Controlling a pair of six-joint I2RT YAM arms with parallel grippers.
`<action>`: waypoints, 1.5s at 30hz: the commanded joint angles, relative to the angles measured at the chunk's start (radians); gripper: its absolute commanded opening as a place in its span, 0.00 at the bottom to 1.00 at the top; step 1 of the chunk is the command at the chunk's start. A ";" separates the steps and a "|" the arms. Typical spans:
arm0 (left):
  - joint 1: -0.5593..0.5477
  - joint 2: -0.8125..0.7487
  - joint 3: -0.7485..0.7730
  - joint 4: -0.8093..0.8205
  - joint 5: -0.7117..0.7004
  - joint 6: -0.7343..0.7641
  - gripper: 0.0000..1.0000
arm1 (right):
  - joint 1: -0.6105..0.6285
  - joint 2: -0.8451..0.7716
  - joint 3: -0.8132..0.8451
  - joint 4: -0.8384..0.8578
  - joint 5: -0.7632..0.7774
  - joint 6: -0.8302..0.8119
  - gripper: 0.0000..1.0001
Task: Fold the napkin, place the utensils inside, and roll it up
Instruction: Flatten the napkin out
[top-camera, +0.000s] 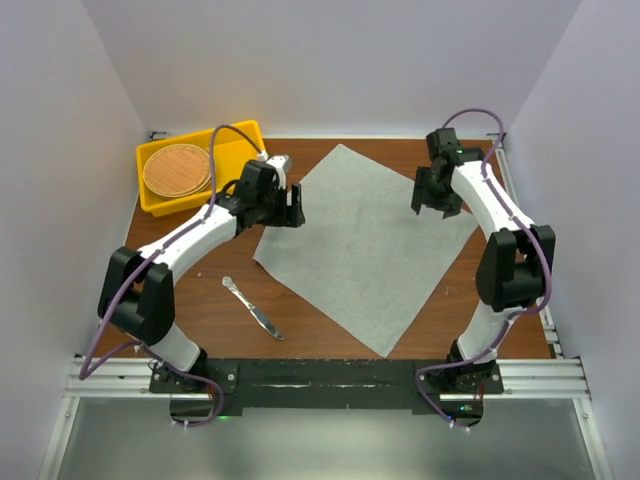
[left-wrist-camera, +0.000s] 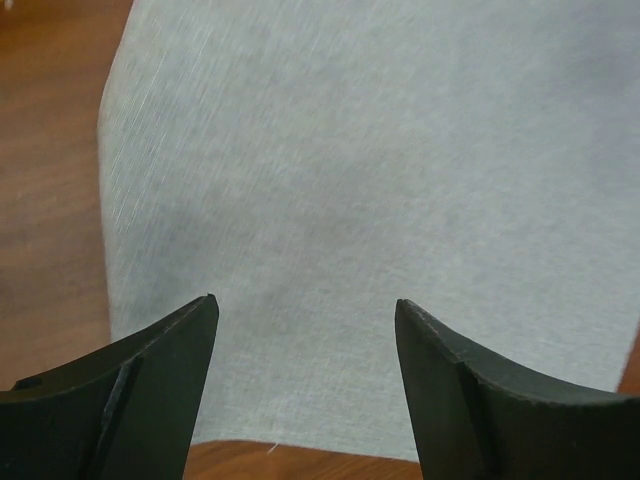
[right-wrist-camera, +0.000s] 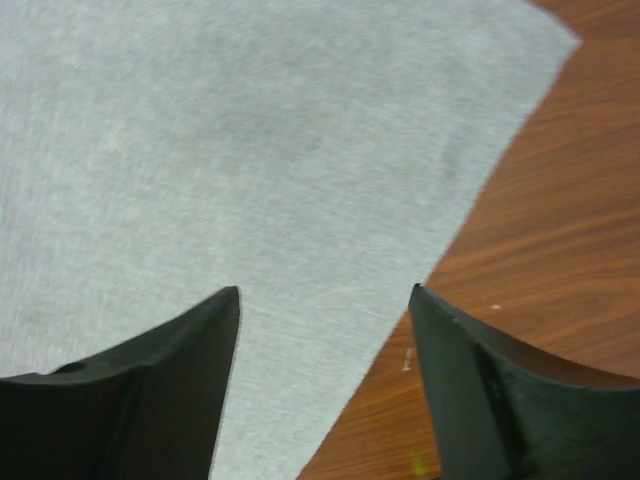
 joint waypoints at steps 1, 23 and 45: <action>0.003 -0.024 -0.020 -0.045 -0.113 -0.041 0.79 | 0.141 -0.006 -0.050 0.044 -0.125 0.026 0.64; 0.210 0.006 -0.224 -0.002 -0.035 -0.153 0.82 | 0.291 -0.046 -0.379 0.205 -0.234 0.098 0.50; -0.057 0.034 0.082 -0.441 -0.812 -0.092 0.30 | 0.169 -0.023 -0.416 0.218 -0.269 0.047 0.48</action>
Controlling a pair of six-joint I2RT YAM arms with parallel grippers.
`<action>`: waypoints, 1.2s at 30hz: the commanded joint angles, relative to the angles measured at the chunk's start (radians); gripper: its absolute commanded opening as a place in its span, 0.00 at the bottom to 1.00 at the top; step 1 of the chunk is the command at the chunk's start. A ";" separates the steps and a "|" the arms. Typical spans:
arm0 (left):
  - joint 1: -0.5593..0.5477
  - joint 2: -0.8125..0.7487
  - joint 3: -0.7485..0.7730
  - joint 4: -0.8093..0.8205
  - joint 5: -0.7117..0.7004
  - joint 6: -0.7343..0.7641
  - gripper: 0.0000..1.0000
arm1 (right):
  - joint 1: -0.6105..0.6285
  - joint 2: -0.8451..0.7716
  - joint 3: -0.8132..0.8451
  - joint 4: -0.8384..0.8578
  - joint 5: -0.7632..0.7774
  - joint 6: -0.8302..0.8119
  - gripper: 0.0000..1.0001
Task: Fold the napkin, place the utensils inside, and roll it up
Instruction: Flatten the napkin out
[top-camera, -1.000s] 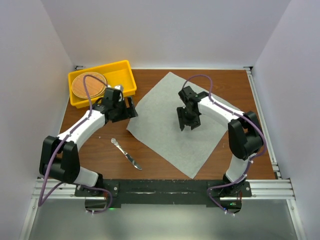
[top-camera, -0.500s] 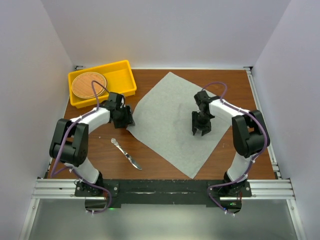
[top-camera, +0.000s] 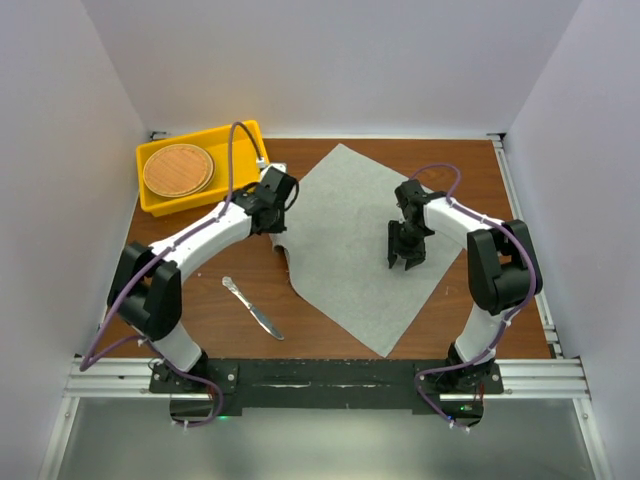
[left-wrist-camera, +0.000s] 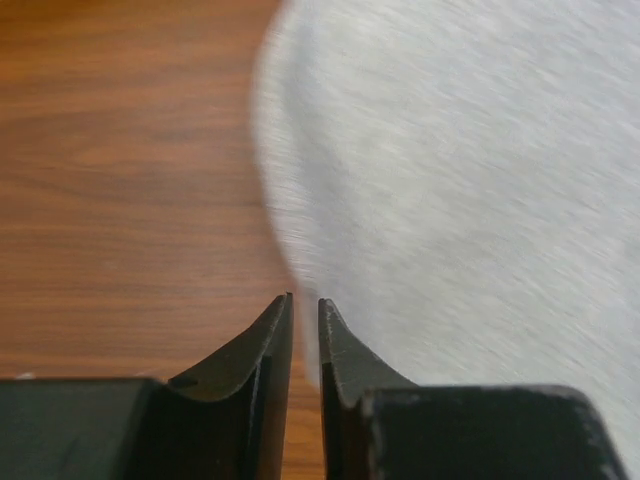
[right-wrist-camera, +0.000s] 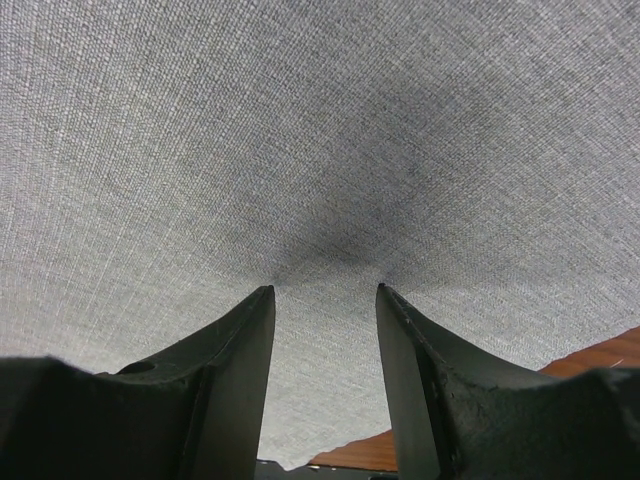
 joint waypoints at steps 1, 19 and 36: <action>0.051 -0.056 0.018 -0.186 -0.380 0.026 0.40 | 0.002 -0.023 0.022 0.007 -0.010 -0.021 0.48; 0.214 -0.027 -0.197 0.149 0.257 0.006 0.87 | 0.004 -0.008 0.009 0.012 -0.025 -0.058 0.49; 0.016 0.119 0.010 -0.028 0.076 -0.017 0.00 | -0.003 0.026 0.015 0.029 -0.031 -0.061 0.48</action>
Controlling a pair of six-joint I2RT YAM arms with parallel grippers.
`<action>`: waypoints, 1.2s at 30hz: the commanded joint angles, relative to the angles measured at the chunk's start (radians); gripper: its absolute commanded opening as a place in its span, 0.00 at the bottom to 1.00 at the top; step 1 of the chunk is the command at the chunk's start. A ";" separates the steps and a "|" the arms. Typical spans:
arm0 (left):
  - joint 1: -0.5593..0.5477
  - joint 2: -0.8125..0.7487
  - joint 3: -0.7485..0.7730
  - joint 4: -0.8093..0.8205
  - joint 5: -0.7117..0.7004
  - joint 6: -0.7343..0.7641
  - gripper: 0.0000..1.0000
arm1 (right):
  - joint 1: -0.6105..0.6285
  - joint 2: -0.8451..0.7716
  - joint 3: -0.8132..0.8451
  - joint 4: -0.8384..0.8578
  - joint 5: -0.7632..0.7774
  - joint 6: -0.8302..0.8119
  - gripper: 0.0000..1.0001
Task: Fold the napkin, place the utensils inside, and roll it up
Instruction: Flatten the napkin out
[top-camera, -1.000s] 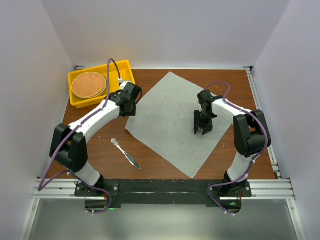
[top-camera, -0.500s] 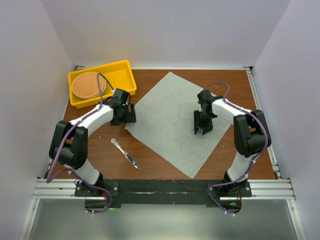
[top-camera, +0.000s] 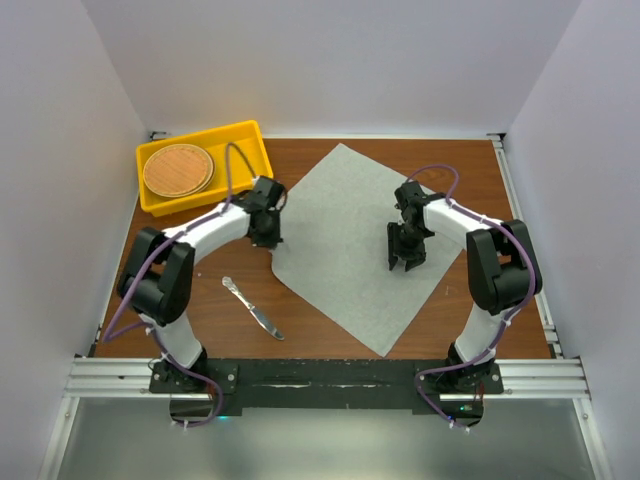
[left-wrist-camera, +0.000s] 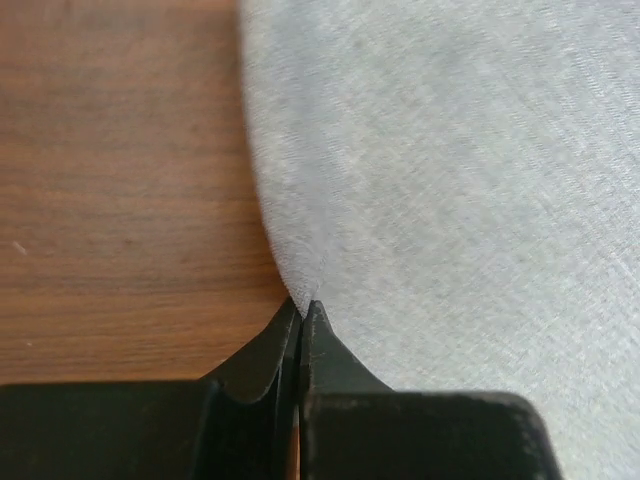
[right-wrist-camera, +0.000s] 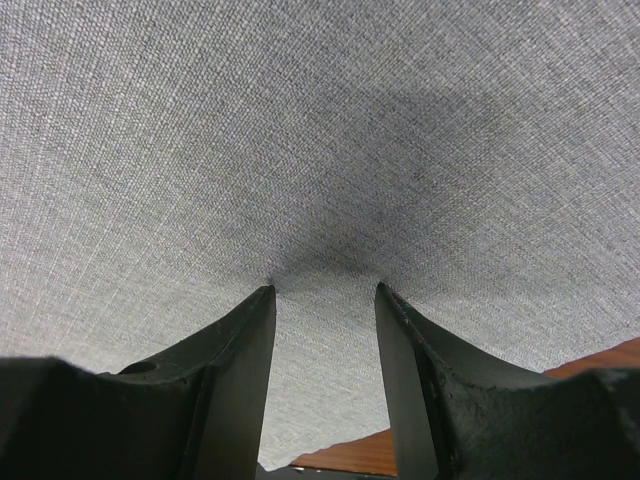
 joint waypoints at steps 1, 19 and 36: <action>-0.152 0.070 0.194 -0.143 -0.291 -0.020 0.00 | -0.001 0.030 0.034 0.014 -0.026 -0.014 0.48; -0.164 -0.030 0.234 -0.280 -0.330 0.013 0.64 | -0.002 0.027 0.046 -0.016 -0.010 -0.003 0.47; 0.130 -0.417 -0.093 -0.025 0.026 -0.183 0.61 | -0.353 0.058 0.037 -0.019 0.216 0.101 0.36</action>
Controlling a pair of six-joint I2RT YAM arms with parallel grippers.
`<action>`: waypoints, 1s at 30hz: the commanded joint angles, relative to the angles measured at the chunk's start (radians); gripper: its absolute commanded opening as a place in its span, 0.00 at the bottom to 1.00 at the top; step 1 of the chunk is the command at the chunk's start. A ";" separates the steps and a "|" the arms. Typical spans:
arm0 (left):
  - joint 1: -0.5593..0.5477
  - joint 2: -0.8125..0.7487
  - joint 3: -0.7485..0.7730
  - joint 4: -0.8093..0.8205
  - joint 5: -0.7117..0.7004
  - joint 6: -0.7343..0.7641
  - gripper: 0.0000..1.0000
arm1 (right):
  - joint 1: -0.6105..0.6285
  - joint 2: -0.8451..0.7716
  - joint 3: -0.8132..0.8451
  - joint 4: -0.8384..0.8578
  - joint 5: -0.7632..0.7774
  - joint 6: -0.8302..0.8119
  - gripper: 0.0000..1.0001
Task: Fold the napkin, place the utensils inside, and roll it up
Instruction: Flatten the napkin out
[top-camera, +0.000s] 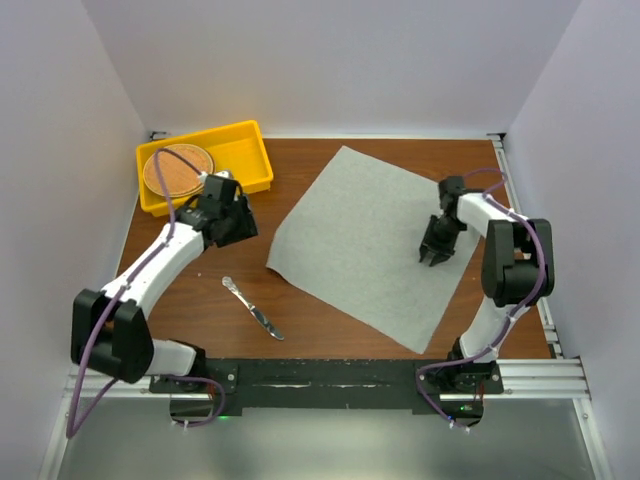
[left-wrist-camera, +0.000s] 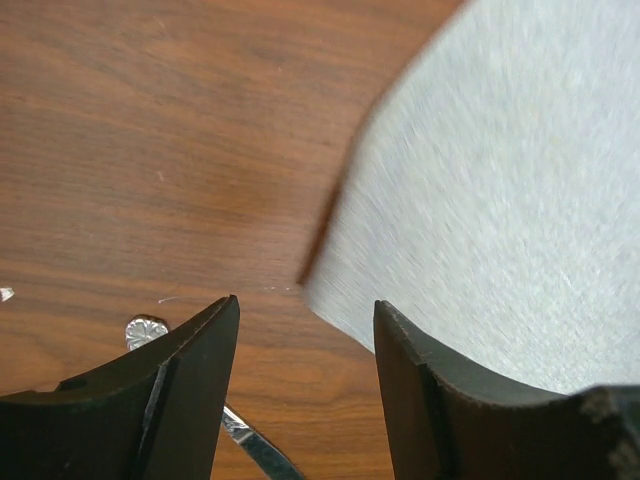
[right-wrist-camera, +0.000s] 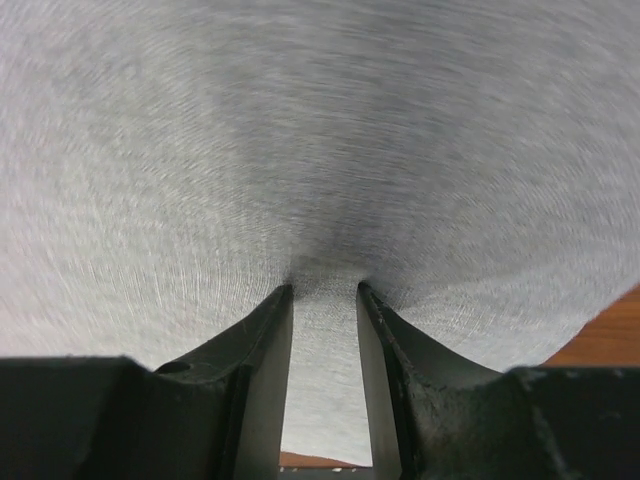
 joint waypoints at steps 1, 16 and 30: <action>0.052 -0.107 -0.038 0.068 0.069 -0.076 0.62 | -0.122 0.016 0.076 -0.003 0.262 -0.042 0.36; 0.057 -0.132 -0.148 0.103 0.184 -0.109 0.59 | 0.669 0.063 0.314 0.046 0.030 -0.249 0.73; -0.166 0.251 -0.035 0.388 0.368 -0.088 0.42 | 0.475 0.052 0.253 -0.040 0.062 -0.018 0.62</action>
